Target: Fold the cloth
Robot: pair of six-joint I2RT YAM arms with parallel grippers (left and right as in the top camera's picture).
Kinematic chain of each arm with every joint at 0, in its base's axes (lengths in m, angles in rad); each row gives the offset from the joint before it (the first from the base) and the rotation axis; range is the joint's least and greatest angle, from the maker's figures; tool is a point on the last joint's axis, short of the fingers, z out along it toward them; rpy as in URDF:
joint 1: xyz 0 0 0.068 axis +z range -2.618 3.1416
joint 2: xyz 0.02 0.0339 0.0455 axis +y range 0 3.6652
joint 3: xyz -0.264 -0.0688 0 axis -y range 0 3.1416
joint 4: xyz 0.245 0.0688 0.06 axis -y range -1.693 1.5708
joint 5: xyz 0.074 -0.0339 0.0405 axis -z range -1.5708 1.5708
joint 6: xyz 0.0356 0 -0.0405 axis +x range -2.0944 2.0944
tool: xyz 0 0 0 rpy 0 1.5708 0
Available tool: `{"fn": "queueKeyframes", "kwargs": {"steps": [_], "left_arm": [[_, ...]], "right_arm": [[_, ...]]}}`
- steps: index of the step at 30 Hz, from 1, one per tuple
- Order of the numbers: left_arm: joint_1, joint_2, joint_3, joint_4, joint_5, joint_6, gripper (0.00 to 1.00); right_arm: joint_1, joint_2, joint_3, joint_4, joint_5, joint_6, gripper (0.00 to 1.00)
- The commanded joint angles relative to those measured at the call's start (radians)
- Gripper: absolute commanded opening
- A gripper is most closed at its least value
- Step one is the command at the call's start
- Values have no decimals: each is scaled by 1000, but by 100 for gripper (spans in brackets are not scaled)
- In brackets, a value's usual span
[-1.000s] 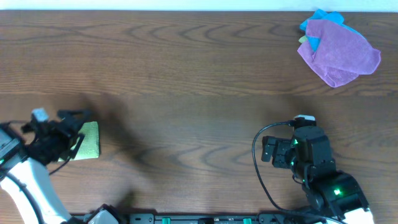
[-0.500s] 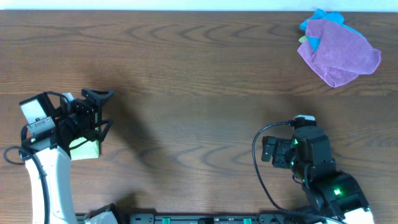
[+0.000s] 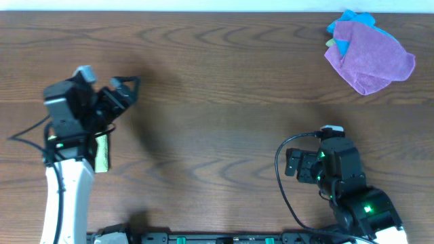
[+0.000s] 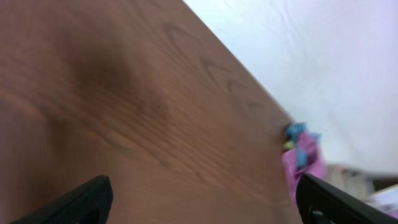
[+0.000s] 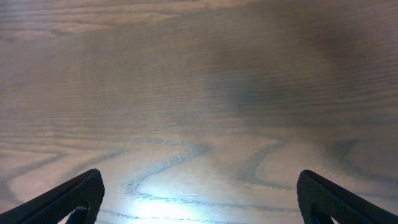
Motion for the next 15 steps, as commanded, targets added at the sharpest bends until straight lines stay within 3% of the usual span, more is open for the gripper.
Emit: {"fn": "queueKeyframes", "kwargs": {"steps": [1, 6, 15], "left_arm": [[-102, -37, 19, 13, -249, 142, 95], [-212, -105, 8, 13, -408, 283, 95], [-221, -338, -140, 17, -406, 557, 95]], "right_arm": [[-6, -3, -7, -2, 10, 12, 99], [-6, -3, -7, -2, 10, 12, 99], [-6, -3, -7, -2, 10, 12, 99]]}}
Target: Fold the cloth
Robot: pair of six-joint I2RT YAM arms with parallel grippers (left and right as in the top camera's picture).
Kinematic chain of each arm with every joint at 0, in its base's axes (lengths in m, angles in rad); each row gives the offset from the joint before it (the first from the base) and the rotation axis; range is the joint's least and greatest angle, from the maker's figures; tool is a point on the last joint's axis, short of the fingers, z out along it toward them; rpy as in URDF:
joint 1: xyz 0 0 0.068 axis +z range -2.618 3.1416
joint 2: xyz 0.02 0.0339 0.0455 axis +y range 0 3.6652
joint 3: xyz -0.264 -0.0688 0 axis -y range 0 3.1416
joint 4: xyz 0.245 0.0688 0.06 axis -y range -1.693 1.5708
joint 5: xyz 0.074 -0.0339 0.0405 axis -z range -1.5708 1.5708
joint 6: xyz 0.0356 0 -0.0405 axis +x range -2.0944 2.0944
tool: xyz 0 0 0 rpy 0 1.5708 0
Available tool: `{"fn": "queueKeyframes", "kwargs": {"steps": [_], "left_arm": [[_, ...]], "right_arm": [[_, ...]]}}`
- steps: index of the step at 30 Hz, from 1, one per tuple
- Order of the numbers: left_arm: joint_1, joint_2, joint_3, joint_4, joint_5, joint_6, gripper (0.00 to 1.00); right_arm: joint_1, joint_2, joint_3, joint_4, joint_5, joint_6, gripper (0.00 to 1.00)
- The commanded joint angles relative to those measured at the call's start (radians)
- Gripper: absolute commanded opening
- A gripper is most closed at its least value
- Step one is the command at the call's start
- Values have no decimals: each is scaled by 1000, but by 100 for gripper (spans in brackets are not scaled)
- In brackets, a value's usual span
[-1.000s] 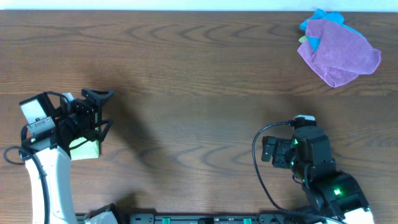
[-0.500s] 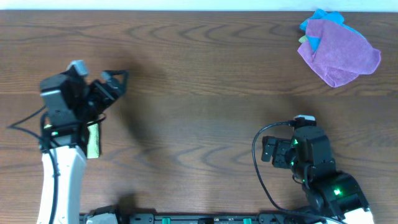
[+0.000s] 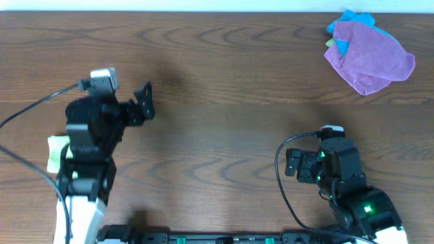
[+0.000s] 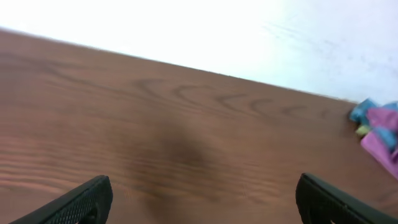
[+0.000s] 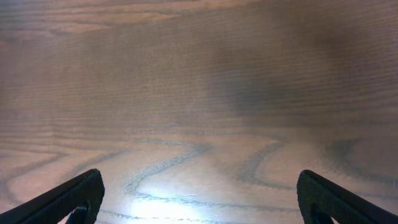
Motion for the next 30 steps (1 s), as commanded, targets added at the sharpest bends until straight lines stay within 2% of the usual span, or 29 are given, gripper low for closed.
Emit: {"fn": "queueKeyframes", "kwargs": {"steps": [1, 7, 11, 20, 27, 30], "left_arm": [[-2, -86, -83, 0, -23, 171, 95], [0, -311, -271, -2, 46, 349, 95], [0, -466, -382, -23, 63, 417, 95], [50, -730, -445, -288, 74, 423, 95], [64, -829, -448, -457, 78, 422, 95], [64, -851, -448, -495, 73, 384, 95]], "right_arm": [[-5, -3, -7, -2, 10, 12, 99], [-5, -3, -7, -2, 10, 12, 99], [-5, -3, -7, -2, 10, 12, 99], [-5, -3, -7, -2, 10, 12, 99], [-5, -3, -7, -2, 10, 12, 99], [-5, -3, -7, -2, 10, 12, 99]]}}
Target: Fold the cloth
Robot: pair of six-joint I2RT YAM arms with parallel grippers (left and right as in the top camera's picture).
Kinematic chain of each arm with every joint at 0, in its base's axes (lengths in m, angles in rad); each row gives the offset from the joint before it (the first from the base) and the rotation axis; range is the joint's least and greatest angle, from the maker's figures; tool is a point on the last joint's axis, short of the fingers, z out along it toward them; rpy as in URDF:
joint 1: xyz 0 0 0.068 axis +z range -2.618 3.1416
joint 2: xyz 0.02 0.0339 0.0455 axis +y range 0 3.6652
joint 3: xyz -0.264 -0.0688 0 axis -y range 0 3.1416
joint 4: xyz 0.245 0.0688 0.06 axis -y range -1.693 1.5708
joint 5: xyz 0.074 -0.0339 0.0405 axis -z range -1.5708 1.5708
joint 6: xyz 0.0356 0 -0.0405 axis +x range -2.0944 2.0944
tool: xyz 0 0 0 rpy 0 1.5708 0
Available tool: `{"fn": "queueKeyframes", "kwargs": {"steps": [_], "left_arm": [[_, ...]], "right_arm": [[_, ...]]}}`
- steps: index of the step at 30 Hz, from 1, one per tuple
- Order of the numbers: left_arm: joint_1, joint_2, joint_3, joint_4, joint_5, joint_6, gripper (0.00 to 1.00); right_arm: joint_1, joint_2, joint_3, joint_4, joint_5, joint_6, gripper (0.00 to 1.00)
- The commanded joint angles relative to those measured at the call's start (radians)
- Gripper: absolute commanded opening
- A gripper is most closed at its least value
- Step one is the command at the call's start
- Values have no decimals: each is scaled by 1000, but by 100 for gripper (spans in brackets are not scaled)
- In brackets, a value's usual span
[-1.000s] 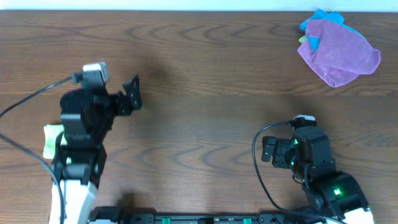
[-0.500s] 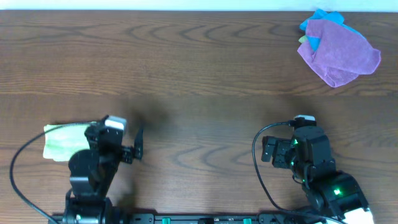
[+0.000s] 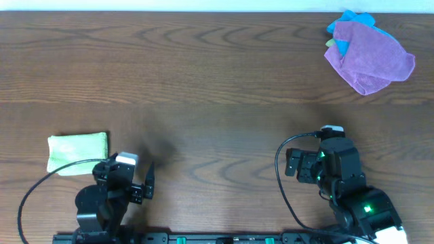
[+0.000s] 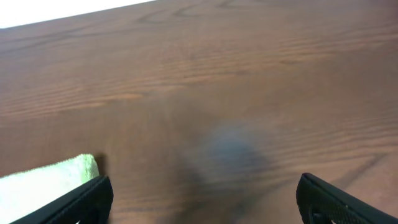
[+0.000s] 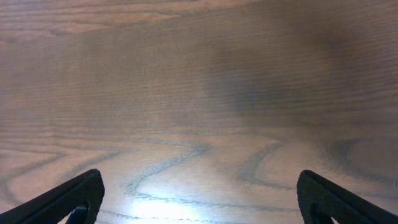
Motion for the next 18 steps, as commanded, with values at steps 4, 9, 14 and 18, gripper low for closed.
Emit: {"fn": "queueKeyframes", "kwargs": {"steps": [4, 9, 14, 18], "left_arm": [[5, -53, -8, -38, -101, -180, 95], [5, -65, -26, -47, -200, -286, 95], [5, -65, -57, -47, -192, -292, 95], [5, -65, -76, -47, -192, -298, 95]], "right_arm": [[-5, -3, -6, -2, 9, 12, 99], [-5, -3, -6, -2, 9, 12, 99], [-5, -3, -6, -2, 9, 12, 99], [-5, -3, -6, -2, 9, 12, 99]]}}
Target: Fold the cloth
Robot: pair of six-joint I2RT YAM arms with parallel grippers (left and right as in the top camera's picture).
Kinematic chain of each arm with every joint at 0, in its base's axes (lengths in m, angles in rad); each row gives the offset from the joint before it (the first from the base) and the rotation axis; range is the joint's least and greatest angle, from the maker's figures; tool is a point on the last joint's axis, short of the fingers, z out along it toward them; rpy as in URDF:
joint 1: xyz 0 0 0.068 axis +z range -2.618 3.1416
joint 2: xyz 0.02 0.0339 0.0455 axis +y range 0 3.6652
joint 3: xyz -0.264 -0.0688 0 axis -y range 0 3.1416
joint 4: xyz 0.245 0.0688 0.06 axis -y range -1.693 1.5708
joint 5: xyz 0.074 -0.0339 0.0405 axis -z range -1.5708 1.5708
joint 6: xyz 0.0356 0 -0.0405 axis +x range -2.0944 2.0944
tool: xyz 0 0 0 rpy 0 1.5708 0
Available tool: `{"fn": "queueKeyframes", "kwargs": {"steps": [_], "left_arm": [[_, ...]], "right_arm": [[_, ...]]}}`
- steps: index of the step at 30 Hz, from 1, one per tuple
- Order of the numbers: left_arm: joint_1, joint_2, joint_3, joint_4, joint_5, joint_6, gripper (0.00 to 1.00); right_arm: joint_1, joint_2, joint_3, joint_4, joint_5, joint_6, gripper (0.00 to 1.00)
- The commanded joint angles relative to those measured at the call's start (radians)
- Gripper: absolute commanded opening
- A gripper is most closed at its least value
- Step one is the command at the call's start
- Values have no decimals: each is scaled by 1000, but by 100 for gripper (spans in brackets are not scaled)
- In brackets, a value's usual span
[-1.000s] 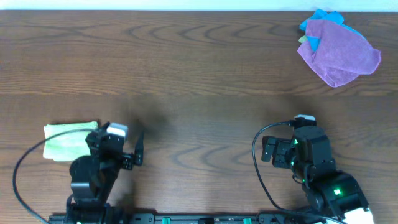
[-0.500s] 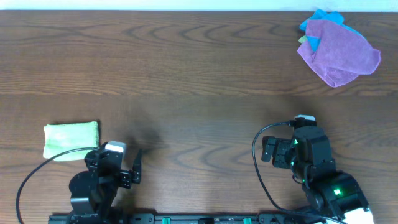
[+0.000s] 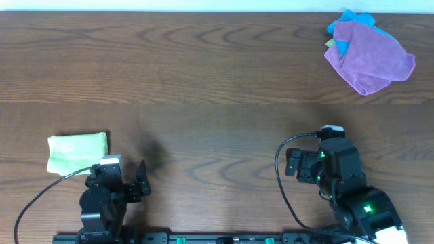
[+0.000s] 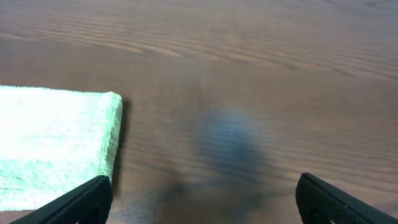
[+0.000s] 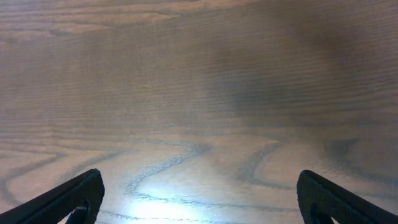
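Note:
A light green cloth point(image 3: 77, 152) lies folded into a small flat rectangle at the table's left front; the left wrist view shows its thick layered edge point(image 4: 53, 146) at the left. My left gripper point(image 3: 141, 183) is open and empty, low at the front edge, just right of the cloth. My right gripper point(image 3: 290, 163) is open and empty over bare wood at the front right, with only its fingertips point(image 5: 74, 198) showing in the right wrist view.
A crumpled purple cloth point(image 3: 369, 55) lies over blue and yellow-green cloths point(image 3: 347, 24) at the back right corner. The wooden table point(image 3: 217, 88) spreads between them. A black rail runs along the front edge point(image 3: 203, 238).
My left arm has settled slightly left and lower at the front edge, its camera now closer to the folded green cloth. The right arm has not moved.
My left arm stood over the left part of the table above the green cloth. It then turned toward the middle, uncovering the folded cloth. It has since drawn back to the front edge, open and empty. The right arm stayed still throughout.

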Motion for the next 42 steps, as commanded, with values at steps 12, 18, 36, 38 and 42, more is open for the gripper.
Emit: {"fn": "queueKeyframes", "kwargs": {"steps": [12, 18, 36, 38, 42], "left_arm": [[2, -8, -70, -5, 17, 72, 95], [2, -8, -68, -24, 41, 160, 95], [2, -7, -68, -26, 34, 159, 95], [2, -7, -68, -26, 34, 159, 95], [2, -7, -68, -26, 34, 159, 95]], "right_arm": [[-5, -3, -6, -2, 7, 12, 99], [-5, -3, -6, -2, 7, 12, 99], [-5, -3, -6, -2, 7, 12, 99], [-5, -3, -6, -2, 7, 12, 99], [-5, -9, -6, -4, 7, 12, 99]]}}
